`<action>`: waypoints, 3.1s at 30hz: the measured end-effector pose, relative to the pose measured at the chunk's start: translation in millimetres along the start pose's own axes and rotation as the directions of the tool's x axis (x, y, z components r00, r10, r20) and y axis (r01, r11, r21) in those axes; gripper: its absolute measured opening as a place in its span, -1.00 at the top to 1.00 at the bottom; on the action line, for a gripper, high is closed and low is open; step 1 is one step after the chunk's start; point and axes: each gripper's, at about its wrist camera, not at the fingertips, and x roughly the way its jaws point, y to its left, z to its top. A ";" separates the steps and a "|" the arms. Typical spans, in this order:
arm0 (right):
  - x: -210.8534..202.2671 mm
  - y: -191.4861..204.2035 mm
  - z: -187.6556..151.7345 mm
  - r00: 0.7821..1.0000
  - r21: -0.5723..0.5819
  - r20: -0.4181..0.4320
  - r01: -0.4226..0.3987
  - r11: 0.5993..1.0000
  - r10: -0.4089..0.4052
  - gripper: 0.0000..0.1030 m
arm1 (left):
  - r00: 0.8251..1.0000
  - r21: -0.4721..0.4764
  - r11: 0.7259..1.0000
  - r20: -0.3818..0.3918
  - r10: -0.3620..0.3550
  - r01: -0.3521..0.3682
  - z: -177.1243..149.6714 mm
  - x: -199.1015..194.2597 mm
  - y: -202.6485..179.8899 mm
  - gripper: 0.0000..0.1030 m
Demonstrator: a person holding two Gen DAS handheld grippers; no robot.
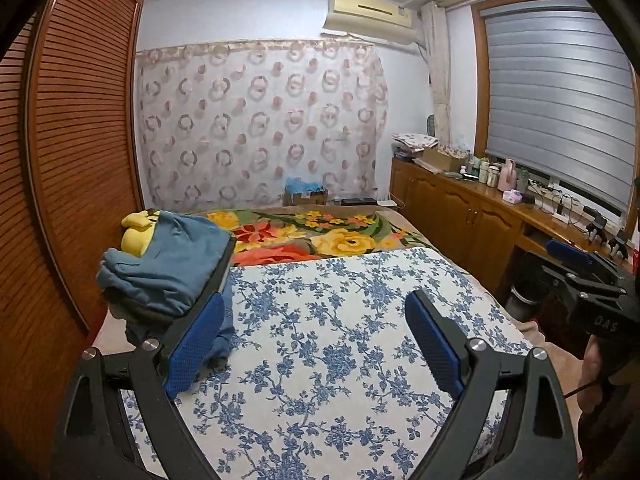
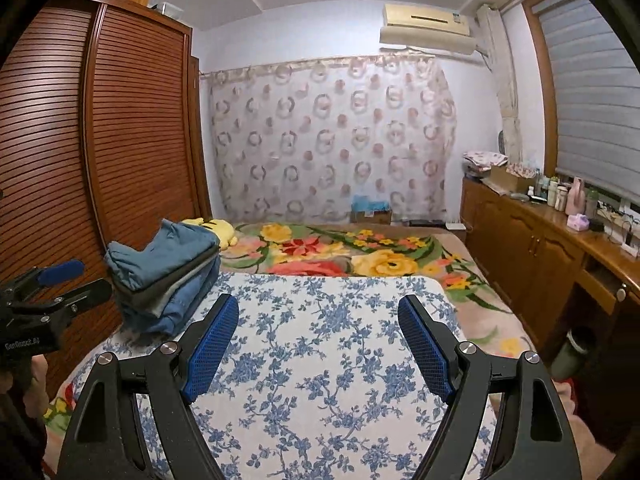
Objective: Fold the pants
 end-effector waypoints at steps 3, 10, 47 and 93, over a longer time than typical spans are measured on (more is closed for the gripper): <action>3.7 -1.1 -3.5 1.000 0.001 0.008 0.000 1.000 0.000 -0.62 | 1.000 -0.008 1.000 0.004 0.006 -0.006 0.1 -0.8 3.5 -0.79; 6.3 -2.2 -5.4 1.000 0.003 0.007 -0.001 1.000 0.001 -0.62 | 1.000 -0.013 1.000 0.011 0.015 -0.015 0.1 -2.3 8.7 -0.79; 7.9 -7.3 -5.9 1.000 0.006 0.006 0.000 1.000 0.000 -0.62 | 1.000 -0.009 1.000 0.013 0.016 -0.016 0.2 -2.4 7.9 -0.79; 8.6 -5.2 -6.9 1.000 0.004 0.008 -0.001 1.000 0.001 -0.62 | 1.000 -0.006 1.000 0.018 0.019 -0.019 -2.4 -2.6 7.8 -0.79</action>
